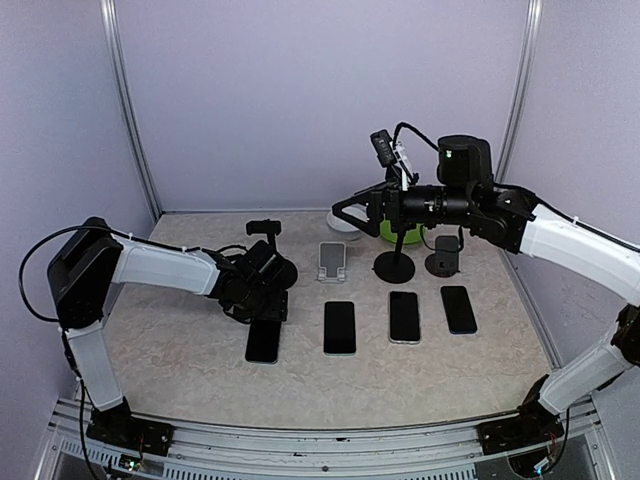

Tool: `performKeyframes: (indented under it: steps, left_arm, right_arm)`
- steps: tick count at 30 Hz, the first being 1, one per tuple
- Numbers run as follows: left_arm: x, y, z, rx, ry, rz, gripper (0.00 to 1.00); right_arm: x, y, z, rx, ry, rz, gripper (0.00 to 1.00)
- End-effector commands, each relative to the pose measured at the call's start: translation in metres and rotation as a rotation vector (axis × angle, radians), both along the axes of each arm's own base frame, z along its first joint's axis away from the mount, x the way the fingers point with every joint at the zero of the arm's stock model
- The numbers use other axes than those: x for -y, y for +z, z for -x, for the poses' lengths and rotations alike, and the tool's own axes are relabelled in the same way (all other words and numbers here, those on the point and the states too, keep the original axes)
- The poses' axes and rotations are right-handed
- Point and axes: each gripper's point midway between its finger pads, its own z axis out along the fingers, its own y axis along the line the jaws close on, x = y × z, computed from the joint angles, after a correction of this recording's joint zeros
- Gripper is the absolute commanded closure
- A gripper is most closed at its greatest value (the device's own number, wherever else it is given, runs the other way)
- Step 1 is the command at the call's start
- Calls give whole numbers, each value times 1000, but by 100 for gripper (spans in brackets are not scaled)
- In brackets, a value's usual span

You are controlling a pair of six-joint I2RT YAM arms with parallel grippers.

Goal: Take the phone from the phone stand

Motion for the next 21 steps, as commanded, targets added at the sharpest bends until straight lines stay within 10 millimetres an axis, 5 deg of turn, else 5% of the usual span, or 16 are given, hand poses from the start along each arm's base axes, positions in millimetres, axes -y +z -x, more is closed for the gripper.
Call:
performKeyframes:
  steps: [1, 10, 21]
  left_arm:
    - [6, -5, -16, 29, 26, 27, 84]
    - [5, -5, -24, 23, 16, 15, 51]
    - [7, 32, -23, 66, -10, 62, 1]
  right_arm:
    - [12, -5, -4, -8, -46, 18, 0]
    - [22, -14, -12, -34, -68, 28, 0]
    - [44, -25, -22, -89, -71, 45, 0]
